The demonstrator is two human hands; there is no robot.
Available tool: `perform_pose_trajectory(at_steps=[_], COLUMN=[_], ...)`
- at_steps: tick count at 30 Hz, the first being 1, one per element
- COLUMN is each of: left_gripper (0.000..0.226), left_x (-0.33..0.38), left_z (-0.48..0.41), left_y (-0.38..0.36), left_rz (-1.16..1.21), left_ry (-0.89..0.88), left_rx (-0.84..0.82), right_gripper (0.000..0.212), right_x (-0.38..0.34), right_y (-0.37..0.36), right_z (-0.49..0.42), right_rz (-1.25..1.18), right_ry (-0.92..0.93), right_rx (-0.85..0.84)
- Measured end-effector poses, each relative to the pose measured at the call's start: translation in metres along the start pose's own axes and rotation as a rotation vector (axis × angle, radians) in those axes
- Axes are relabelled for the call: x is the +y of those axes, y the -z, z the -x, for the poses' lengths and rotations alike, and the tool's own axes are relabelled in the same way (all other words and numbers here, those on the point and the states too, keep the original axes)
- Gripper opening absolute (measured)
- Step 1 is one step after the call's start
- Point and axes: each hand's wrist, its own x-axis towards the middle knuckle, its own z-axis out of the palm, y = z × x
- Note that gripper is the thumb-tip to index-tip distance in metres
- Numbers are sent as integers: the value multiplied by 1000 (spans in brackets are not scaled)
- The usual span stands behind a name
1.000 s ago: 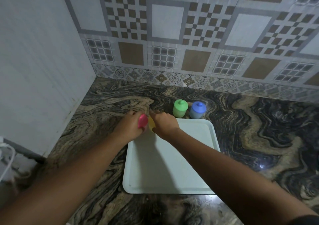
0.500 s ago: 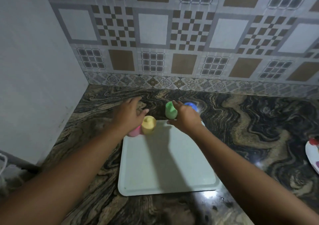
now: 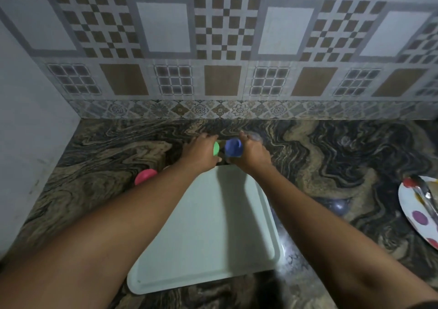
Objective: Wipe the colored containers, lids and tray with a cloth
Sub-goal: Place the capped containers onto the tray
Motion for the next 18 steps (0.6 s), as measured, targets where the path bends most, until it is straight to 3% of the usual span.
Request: perform_pose_trajectory(at_steps=[4, 7, 18], left_gripper=[56, 56, 52], left_x=[-9, -17, -15], left_z=[-6, -9, -7], left_y=[-9, -13, -5], left_rz=[19, 58, 173], left_ry=[-35, -71, -78], left_rx=[21, 23, 35], right_gripper=[87, 74, 66], right_x=[4, 5, 5], right_y=[-6, -12, -21], right_z=[-8, -12, -14], right_rz=[-48, -45, -160], right_ry=[-19, -27, -15], right_rx=[-2, -11, 65])
